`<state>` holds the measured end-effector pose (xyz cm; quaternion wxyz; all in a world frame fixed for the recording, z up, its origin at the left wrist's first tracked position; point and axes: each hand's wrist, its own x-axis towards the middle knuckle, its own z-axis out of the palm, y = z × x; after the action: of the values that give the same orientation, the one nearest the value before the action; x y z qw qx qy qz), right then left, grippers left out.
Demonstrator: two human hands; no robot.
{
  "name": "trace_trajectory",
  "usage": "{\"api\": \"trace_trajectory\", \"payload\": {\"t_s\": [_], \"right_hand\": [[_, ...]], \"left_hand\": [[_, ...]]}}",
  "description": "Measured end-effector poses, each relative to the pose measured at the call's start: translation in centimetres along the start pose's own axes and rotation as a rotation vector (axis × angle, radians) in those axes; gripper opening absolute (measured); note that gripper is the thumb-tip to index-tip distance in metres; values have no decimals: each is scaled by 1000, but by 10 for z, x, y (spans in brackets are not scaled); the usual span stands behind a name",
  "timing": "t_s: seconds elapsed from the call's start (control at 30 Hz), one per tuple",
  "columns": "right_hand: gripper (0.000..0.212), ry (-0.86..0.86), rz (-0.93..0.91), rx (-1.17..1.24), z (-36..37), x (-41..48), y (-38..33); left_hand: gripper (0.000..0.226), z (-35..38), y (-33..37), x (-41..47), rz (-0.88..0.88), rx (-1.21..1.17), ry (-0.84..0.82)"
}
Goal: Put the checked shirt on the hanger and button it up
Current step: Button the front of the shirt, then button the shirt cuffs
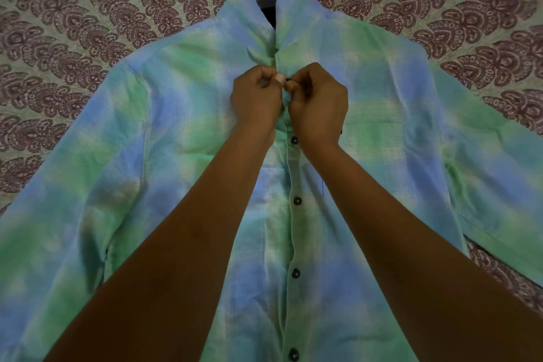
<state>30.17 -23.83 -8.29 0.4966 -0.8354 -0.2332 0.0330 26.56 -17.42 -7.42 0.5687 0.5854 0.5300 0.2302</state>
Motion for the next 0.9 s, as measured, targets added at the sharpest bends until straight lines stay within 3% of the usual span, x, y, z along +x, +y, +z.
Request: {"api": "trace_trajectory", "payload": {"t_s": [0.13, 0.3, 0.37, 0.43, 0.5, 0.6, 0.67, 0.9], "right_hand": [[7, -100, 197, 97, 0, 12, -5], [18, -373, 719, 486, -15, 37, -6], [18, -444, 813, 517, -17, 39, -4], [19, -434, 794, 488, -16, 33, -3], [21, -390, 669, 375, -14, 24, 2], [12, -380, 469, 165, -28, -1, -2], [23, -360, 396, 51, -44, -20, -6], [33, -297, 334, 20, -133, -101, -38]], "left_hand": [[13, 0, -2, 4, 98, 35, 6], [12, -12, -5, 6, 587, 308, -121], [14, -13, -8, 11, 734, 505, -143], [17, -13, -8, 10, 709, 693, -76], [21, -14, -3, 8, 552, 780, -14], [19, -31, 3, -5, 376, 686, -36], [17, -45, 4, -19, 333, 601, -77], [17, -98, 25, -129, 286, 431, -165]]}}
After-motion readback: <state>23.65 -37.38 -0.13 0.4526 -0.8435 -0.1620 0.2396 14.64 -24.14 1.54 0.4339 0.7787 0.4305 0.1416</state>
